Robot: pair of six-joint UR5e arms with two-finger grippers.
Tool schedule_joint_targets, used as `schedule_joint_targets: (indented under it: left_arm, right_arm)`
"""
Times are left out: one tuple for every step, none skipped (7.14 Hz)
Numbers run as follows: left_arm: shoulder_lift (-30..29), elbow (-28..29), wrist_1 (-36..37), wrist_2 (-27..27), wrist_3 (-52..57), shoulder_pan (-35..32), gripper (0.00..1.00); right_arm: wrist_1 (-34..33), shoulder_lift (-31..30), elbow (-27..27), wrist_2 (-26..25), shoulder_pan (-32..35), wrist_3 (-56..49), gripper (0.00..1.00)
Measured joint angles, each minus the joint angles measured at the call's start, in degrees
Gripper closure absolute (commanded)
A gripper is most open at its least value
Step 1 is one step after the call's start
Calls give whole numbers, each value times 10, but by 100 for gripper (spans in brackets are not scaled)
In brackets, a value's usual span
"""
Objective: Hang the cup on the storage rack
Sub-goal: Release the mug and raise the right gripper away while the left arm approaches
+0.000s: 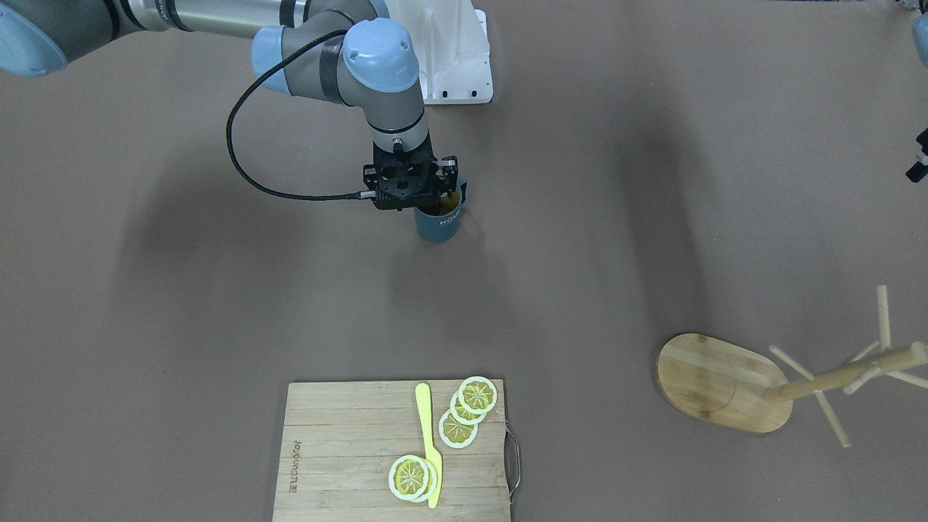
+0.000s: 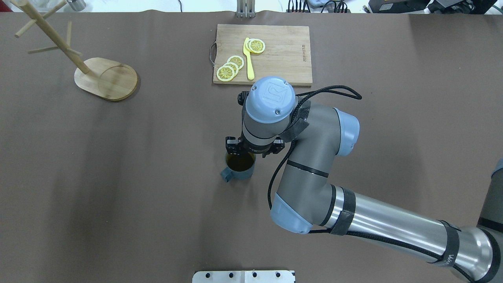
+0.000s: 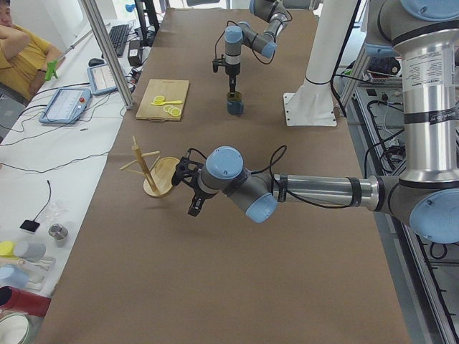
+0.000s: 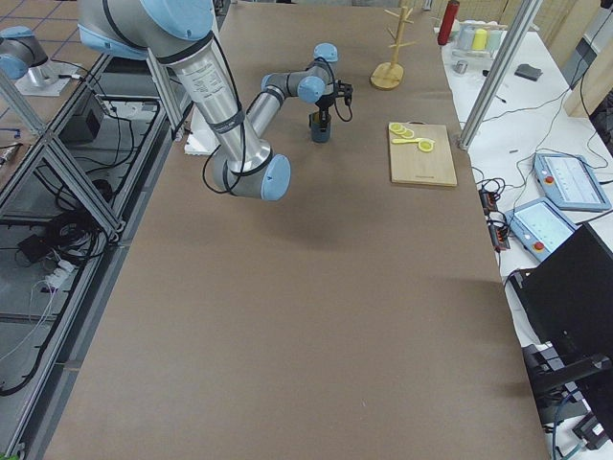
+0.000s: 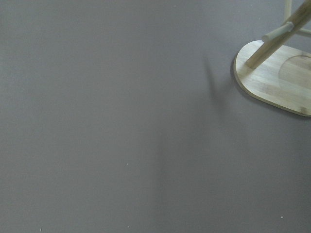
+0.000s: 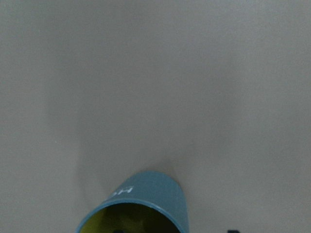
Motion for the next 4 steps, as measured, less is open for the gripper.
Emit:
schedule_joint_targets:
  left_arm:
    - [-28,0,-40,0,-38,32,9]
    - [-68,-2,-60,-1,-73,70,2]
    - [-107,-8,-71,-1,-101,113,2]
    - [-144,-16,-84,12,-135,160,2]
  right_arm:
    - [-1,-16,25,6,17,-2,0]
    - [0,-46,52,22,45,-7,0]
    - [2,-80,72,45,83,-23,0]
    - [2,-111,81,69,126,-65,0]
